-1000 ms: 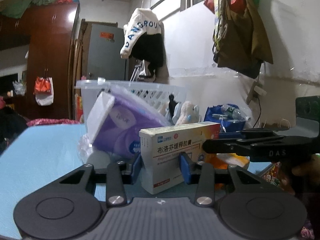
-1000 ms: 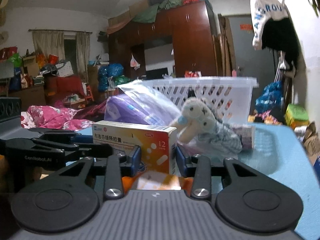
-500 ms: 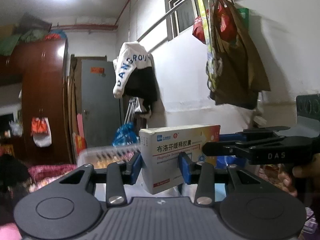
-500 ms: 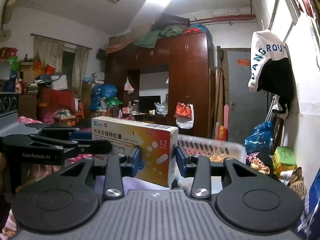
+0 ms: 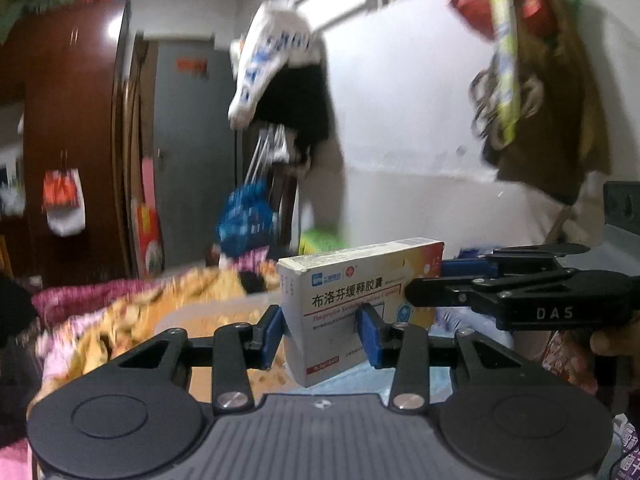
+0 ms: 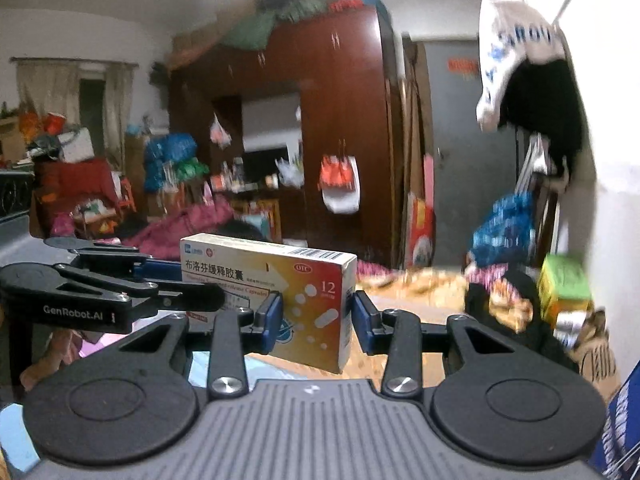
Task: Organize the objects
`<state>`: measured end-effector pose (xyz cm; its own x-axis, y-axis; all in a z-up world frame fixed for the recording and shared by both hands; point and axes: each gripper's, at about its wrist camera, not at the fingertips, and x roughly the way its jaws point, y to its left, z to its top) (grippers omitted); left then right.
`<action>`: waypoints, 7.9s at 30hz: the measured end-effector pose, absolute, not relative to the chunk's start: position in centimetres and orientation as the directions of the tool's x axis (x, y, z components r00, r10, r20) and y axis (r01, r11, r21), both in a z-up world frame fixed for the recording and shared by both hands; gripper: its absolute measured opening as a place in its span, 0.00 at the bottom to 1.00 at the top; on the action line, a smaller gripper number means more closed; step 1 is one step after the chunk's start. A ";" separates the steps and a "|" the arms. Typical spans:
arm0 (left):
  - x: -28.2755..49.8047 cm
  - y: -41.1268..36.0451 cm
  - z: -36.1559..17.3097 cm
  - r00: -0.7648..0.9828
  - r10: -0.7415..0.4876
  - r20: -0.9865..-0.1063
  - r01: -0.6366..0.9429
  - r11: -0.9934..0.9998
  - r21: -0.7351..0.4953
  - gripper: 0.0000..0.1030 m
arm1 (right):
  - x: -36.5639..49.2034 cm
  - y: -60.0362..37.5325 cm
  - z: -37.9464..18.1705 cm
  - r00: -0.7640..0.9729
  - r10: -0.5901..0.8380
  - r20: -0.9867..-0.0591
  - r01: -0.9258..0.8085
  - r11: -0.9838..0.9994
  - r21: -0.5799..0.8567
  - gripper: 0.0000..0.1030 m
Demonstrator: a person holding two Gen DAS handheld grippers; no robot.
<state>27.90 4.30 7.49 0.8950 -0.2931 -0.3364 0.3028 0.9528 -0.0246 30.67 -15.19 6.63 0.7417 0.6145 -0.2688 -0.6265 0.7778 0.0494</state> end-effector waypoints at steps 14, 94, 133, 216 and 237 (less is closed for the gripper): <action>32.4 5.7 5.1 0.839 -0.227 -0.495 0.229 0.972 -0.058 0.49 | 33.2 -14.2 4.8 0.701 0.577 -0.420 -0.604 0.793 0.082 0.62; 21.4 -3.4 2.5 0.804 -0.365 -0.469 0.301 0.931 -0.208 0.56 | 15.6 -20.1 -2.1 0.802 0.521 -0.293 -0.534 0.845 0.041 0.64; 19.4 -1.3 10.7 0.869 -0.414 -0.272 0.350 0.902 -0.252 0.25 | 11.8 -18.9 5.4 0.820 0.565 -0.091 -0.570 0.793 -0.216 0.27; 9.7 6.8 -1.1 0.951 -0.234 -0.203 0.246 0.969 0.034 0.79 | 19.4 -19.1 -1.5 0.597 0.736 -0.319 -0.744 0.657 0.123 0.71; 11.2 5.5 -2.1 0.928 -0.244 -0.283 0.289 0.948 0.130 0.60 | 20.4 -16.8 -1.2 0.500 0.736 -0.457 -0.782 0.610 0.128 0.48</action>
<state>11.20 5.53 -2.08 0.9275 -0.2441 -0.2831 0.2892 0.9484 0.1300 20.44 -16.78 -1.16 0.4995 0.7359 -0.4571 -0.7819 0.6102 0.1279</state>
